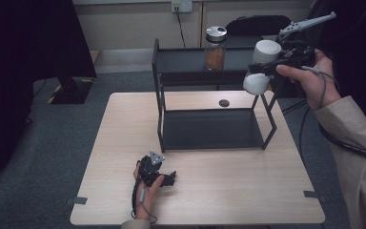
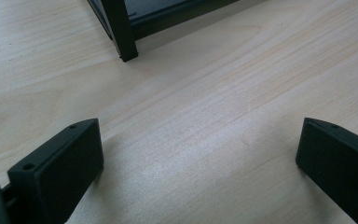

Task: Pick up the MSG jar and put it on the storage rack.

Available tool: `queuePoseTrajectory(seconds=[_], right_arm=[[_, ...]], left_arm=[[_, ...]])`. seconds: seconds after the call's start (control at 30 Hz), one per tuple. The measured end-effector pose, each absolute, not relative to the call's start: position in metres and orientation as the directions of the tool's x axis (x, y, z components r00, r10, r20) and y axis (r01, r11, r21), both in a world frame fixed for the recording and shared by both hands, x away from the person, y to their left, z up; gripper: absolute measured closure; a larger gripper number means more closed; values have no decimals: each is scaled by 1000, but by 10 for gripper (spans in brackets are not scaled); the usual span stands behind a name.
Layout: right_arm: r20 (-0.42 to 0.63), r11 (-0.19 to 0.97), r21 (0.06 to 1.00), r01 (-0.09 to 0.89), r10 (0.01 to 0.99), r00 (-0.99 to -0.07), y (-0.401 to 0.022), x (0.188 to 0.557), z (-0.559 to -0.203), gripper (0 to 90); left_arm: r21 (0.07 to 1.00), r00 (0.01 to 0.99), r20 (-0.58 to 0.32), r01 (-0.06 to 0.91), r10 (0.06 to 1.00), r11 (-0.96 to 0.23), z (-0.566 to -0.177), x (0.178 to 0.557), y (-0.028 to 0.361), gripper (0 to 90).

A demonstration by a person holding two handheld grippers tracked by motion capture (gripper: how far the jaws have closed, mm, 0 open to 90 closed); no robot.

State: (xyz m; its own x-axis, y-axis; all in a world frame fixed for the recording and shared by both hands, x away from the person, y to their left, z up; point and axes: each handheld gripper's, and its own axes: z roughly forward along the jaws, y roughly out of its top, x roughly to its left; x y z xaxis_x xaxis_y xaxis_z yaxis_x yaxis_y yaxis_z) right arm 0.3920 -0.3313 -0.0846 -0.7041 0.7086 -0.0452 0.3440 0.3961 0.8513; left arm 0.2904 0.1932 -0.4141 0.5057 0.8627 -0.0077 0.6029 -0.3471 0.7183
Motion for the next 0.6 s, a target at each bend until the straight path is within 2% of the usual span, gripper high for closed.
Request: queuePoseTrajectory(seconds=[0.6], right_arm=[[-83,403,862,309,712,-697,-311,399,-51,341]], left_arm=[[718,506,-8,603,863,-347,-414,290,193,0]])
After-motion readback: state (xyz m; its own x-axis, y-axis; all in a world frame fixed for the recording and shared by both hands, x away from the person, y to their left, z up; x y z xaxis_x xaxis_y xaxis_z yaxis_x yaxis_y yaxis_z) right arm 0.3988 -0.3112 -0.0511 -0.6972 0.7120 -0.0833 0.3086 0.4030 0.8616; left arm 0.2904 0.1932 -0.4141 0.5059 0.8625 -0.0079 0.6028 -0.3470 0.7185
